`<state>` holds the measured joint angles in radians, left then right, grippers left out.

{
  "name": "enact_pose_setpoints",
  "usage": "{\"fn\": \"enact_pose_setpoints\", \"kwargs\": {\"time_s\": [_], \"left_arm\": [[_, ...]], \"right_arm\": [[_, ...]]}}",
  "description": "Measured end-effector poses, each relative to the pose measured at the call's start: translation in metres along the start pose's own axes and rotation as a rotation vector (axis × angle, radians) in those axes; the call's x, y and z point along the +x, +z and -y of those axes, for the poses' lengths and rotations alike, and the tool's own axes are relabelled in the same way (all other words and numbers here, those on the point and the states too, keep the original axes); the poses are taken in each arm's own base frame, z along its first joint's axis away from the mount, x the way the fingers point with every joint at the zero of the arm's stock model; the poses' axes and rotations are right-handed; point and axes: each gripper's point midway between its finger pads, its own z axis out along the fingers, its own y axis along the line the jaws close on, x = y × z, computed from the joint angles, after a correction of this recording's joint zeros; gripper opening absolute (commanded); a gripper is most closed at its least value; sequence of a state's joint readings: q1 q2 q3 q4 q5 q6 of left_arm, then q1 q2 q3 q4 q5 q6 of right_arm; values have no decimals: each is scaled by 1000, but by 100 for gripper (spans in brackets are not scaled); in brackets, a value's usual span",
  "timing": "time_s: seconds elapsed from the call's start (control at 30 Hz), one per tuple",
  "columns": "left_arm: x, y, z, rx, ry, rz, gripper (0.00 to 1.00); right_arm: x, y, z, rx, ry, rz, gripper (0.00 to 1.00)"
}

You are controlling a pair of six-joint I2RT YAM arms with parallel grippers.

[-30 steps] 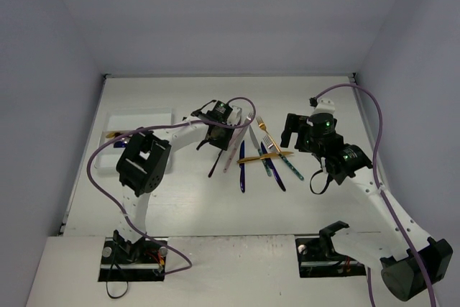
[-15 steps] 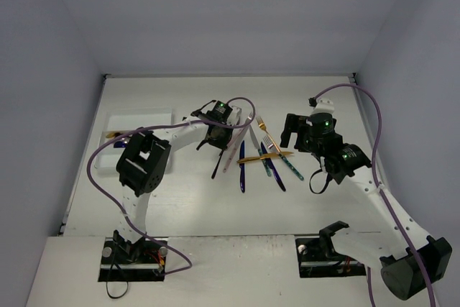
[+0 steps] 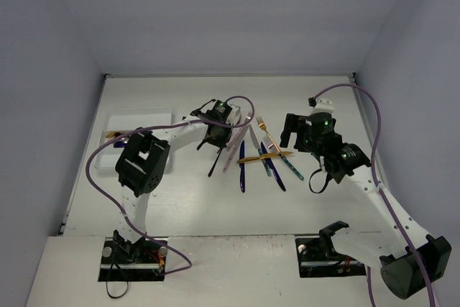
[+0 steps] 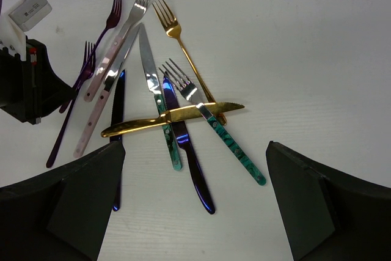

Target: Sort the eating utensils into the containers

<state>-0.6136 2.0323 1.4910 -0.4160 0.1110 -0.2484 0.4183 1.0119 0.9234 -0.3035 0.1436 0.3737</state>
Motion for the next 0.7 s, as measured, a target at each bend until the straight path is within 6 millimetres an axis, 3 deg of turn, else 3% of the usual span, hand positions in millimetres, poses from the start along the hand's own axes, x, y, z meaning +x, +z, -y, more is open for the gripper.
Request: {"fn": "enact_pose_setpoints", "kwargs": {"time_s": [0.53,0.7], "left_arm": [[-23,-33,-7,-44,-66,131,0],[-20,-67,-17,-90,-150,201,0]], "right_arm": [[0,0,0,-1,-2,-1,100],[0,0,0,-3,-4,-1,100]]}}
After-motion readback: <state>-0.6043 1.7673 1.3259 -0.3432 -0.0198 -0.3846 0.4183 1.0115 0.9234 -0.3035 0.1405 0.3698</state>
